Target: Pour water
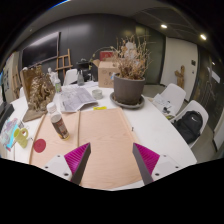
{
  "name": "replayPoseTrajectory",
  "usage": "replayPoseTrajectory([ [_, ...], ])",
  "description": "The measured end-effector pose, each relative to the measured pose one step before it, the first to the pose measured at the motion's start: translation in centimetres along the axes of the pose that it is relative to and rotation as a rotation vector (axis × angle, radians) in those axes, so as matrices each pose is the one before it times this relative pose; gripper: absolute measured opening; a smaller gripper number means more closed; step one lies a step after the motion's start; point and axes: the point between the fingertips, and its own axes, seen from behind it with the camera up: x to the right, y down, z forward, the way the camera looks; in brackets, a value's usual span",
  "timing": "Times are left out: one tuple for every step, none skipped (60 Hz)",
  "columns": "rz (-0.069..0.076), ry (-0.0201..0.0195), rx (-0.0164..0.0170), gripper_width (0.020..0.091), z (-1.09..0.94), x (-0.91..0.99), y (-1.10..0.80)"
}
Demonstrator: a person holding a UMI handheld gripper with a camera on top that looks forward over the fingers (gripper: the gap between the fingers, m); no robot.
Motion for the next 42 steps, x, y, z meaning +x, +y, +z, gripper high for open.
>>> replayPoseTrajectory([
  [-0.0069,-0.00802,-0.00059,0.0859,0.050,-0.330,-0.055],
  [-0.0064,-0.00833,0.00001,0.0860,0.060,-0.471,0.025],
  [-0.0061,-0.00815,0.00010,0.0859,0.076,-0.575,0.017],
  [-0.0062,-0.00770,-0.00046,0.0858,0.081,-0.537,0.009],
  [-0.0066,-0.00801,-0.00047,0.0859,0.094,-0.595,0.026],
  [-0.0065,-0.00842,-0.00074,0.0859,0.104,-0.653,0.043],
  [-0.0068,-0.00900,-0.00055,0.0860,0.106,-0.671,0.010],
  [-0.0066,-0.00954,-0.00071,0.0857,0.083,-0.671,0.030],
  [-0.0062,-0.00987,-0.00007,0.0858,0.103,-0.682,0.029],
  [-0.0051,-0.01562,0.00026,0.0859,-0.305,0.297,0.164],
  [-0.0056,-0.00773,0.00040,0.0857,0.407,-1.427,-0.108],
  [-0.0061,-0.01138,-0.00005,0.0858,0.137,-0.768,0.040],
  [-0.0060,-0.01147,-0.00093,0.0861,0.162,-0.744,0.055],
  [-0.0057,-0.01135,-0.00163,0.0860,0.159,-0.722,0.058],
  [-0.0053,-0.01092,-0.00095,0.0858,0.199,-0.712,0.119],
  [-0.0055,-0.01104,-0.00200,0.0858,0.140,-0.667,0.013],
  [-0.0051,-0.01092,-0.00181,0.0859,0.153,-0.698,0.067],
  [-0.0052,-0.01092,-0.00116,0.0859,0.156,-0.686,0.054],
  [-0.0054,-0.01088,-0.00148,0.0860,0.162,-0.659,0.055],
  [-0.0057,-0.01052,-0.00084,0.0858,0.228,-0.685,0.079],
  [-0.0060,-0.01045,-0.00137,0.0858,0.212,-0.641,0.020],
  [-0.0064,-0.00950,-0.00084,0.0858,0.200,-0.578,0.011],
  [-0.0064,-0.00876,0.00059,0.0859,0.218,-0.565,0.002],
  [-0.0068,-0.01012,0.00210,0.0859,0.205,-0.580,-0.074],
  [-0.0064,-0.00922,0.00201,0.0859,0.243,-0.559,-0.041],
  [-0.0064,-0.00815,0.00188,0.0861,0.268,-0.504,-0.069],
  [-0.0057,-0.00745,0.00251,0.0860,0.272,-0.517,-0.074],
  [-0.0049,-0.00707,0.00353,0.0861,0.284,-0.494,-0.075],
  [-0.0045,-0.00736,0.00444,0.0859,0.278,-0.495,-0.106],
  [-0.0046,-0.00787,0.00527,0.0860,0.300,-0.468,-0.099],
  [-0.0049,-0.00719,0.00580,0.0862,0.332,-0.457,-0.117],
  [-0.0054,-0.00695,0.00613,0.0861,0.342,-0.433,-0.152],
  [-0.0055,-0.00578,0.00724,0.0861,0.339,-0.379,-0.148],
  [-0.0049,-0.00413,0.00828,0.0861,0.345,-0.359,-0.180],
  [-0.0052,-0.00266,0.00818,0.0861,0.373,-0.273,-0.192],
  [-0.0050,-0.00117,0.00844,0.0861,0.410,-0.241,-0.206],
  [-0.0049,0.00006,0.00957,0.0862,0.400,-0.187,-0.211],
  [-0.0053,0.00038,0.01028,0.0863,0.401,-0.179,-0.225],
  [-0.0050,-0.00003,0.01019,0.0863,0.443,-0.152,-0.241],
  [-0.0052,-0.00049,0.00999,0.0862,0.435,-0.173,-0.227],
  [-0.0053,-0.00132,0.01119,0.0861,0.454,-0.174,-0.233],
  [-0.0055,-0.00132,0.01241,0.0861,0.443,-0.132,-0.282],
])
